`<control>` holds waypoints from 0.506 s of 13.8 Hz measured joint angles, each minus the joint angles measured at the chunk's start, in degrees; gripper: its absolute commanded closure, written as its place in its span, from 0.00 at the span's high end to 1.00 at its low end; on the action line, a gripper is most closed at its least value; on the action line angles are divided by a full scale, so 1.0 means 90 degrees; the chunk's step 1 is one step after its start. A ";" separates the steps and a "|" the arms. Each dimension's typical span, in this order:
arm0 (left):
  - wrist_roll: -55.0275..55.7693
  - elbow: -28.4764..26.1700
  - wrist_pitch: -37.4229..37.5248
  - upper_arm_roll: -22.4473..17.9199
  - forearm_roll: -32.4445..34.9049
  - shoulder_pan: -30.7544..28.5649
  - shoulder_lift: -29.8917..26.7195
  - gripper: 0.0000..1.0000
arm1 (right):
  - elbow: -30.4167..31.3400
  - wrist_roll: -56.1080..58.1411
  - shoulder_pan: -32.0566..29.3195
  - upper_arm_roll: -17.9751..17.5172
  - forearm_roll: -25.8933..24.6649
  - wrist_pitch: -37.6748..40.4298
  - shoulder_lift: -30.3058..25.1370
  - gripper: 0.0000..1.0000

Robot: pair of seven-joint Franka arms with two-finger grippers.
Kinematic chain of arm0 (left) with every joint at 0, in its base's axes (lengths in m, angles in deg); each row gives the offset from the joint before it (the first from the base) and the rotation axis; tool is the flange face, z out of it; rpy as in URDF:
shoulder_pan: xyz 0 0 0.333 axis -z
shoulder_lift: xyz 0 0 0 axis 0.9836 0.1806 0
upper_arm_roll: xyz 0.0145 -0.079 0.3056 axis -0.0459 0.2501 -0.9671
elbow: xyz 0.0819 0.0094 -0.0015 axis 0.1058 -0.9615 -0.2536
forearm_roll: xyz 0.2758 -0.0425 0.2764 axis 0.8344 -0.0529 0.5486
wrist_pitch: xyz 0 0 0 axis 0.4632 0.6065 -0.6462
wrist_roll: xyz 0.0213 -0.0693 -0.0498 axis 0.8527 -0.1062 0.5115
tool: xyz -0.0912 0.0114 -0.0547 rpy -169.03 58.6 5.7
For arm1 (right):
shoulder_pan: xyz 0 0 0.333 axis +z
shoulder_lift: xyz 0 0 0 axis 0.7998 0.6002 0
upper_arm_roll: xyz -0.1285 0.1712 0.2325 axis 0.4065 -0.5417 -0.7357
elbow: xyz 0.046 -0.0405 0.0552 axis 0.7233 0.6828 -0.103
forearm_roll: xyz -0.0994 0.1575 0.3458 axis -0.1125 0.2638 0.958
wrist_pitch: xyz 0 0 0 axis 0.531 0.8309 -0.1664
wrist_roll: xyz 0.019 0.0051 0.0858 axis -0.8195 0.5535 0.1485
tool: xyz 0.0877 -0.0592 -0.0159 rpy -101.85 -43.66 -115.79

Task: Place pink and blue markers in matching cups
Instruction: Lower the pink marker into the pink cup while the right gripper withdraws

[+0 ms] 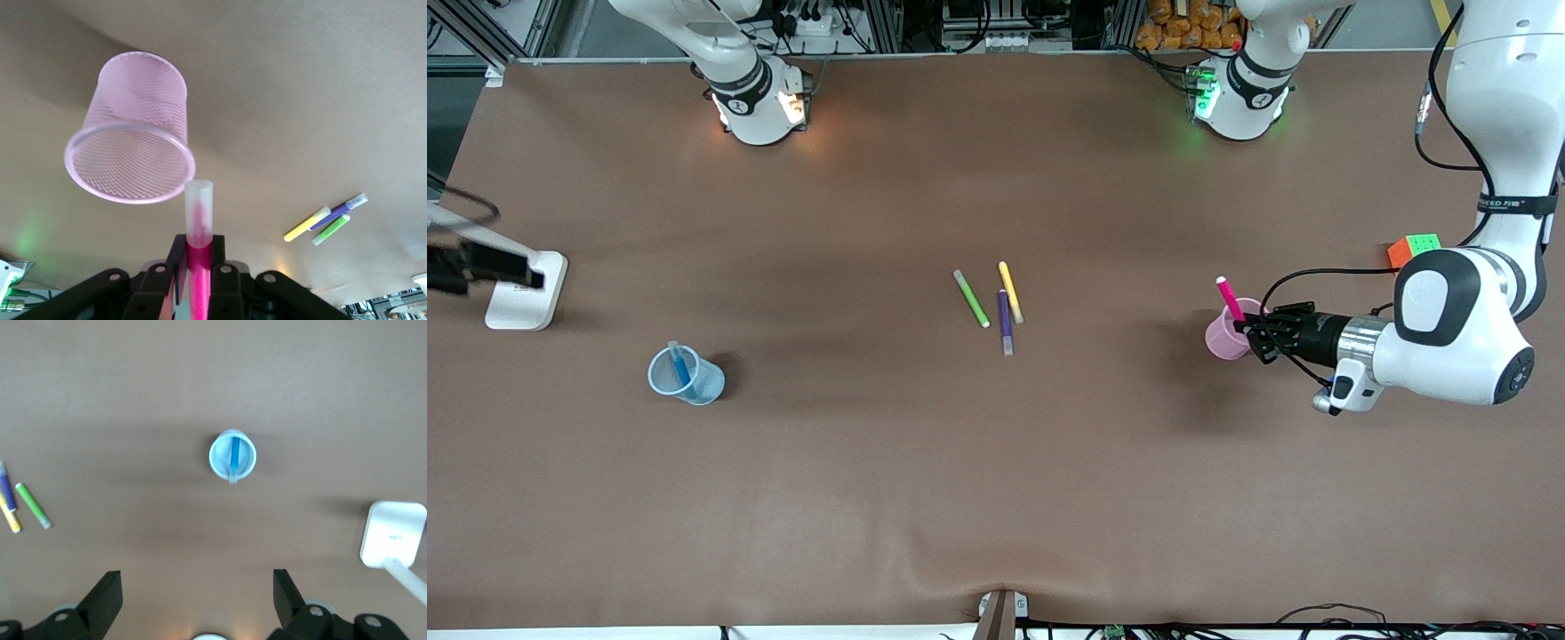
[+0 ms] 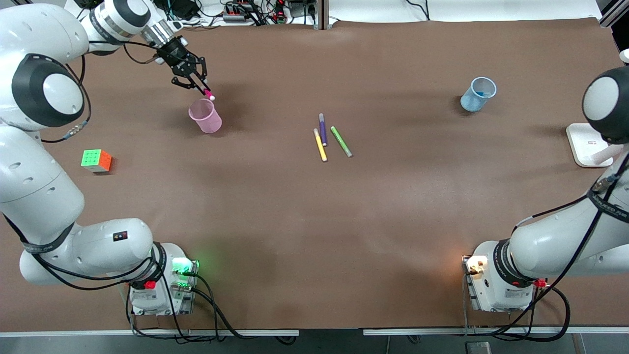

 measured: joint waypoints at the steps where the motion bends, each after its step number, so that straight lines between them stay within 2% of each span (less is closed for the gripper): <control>1: -0.0092 -0.0047 0.0000 -0.0001 -0.0003 -0.0064 0.0029 0.00 | 0.0001 0.0006 -0.0011 0.0001 -0.0131 0.0179 -0.0089 1.00; 4: -0.0219 -0.0170 0.0000 0.0000 -0.0004 -0.0135 0.0084 0.00 | 0.0155 0.0008 -0.0042 0.0002 -0.0344 0.0538 -0.0422 1.00; 7: -0.0232 -0.0278 -0.0003 0.0004 -0.0003 -0.0112 0.0145 0.00 | 0.0964 0.0006 -0.0042 -0.0006 -0.0404 0.0259 -0.1080 1.00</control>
